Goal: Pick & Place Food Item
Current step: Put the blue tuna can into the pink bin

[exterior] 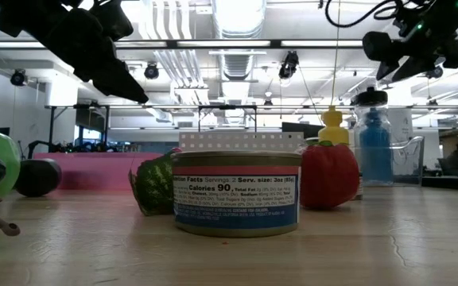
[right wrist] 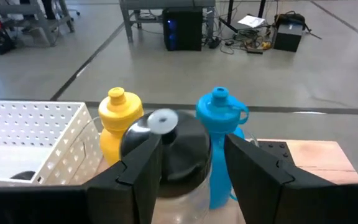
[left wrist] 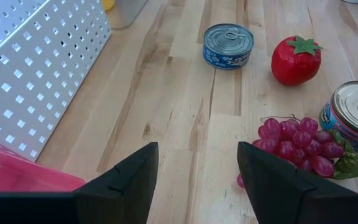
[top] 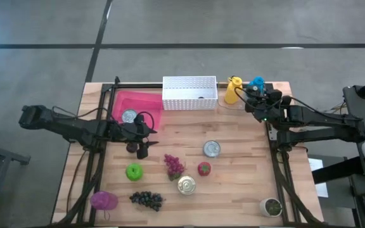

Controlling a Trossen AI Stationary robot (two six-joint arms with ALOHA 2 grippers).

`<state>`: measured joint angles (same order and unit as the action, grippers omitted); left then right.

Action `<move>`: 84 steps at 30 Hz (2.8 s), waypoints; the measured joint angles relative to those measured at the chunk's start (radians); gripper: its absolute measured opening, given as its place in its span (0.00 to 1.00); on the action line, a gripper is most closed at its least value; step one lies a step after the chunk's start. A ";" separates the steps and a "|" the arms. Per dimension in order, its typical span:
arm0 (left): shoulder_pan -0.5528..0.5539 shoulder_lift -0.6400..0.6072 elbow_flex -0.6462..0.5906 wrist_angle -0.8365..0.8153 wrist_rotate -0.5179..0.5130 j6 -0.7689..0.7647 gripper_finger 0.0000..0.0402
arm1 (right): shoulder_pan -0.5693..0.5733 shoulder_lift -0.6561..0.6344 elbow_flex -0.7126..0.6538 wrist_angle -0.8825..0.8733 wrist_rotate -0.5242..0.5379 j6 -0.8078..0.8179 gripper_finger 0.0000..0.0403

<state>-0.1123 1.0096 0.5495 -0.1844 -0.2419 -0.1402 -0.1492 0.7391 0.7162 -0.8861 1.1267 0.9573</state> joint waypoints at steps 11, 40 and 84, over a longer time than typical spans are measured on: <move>0.000 0.000 0.000 0.000 0.000 0.000 0.56 | 0.001 -0.038 0.065 0.011 -0.074 -0.105 0.27; 0.000 0.000 0.000 0.000 0.000 0.000 0.56 | 0.564 0.199 0.205 0.122 0.118 -0.107 0.02; 0.000 0.000 0.000 -0.001 0.000 0.001 0.56 | 0.721 0.642 0.239 0.399 -0.024 -0.067 0.02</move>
<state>-0.1120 1.0096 0.5495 -0.1852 -0.2420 -0.1394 0.5720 1.3814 0.9550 -0.4873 1.1030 0.8899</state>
